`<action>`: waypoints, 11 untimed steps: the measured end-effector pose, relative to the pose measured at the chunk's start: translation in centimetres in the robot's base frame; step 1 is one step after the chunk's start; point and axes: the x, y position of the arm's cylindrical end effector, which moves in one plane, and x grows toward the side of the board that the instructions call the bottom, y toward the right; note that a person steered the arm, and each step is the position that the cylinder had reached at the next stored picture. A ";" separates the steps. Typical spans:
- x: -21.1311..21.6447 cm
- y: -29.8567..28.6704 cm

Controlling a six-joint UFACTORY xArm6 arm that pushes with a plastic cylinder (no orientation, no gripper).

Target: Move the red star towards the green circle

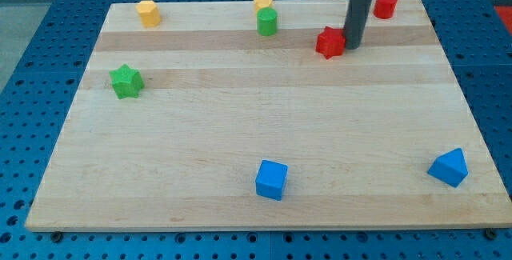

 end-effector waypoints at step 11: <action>10.2 -17.2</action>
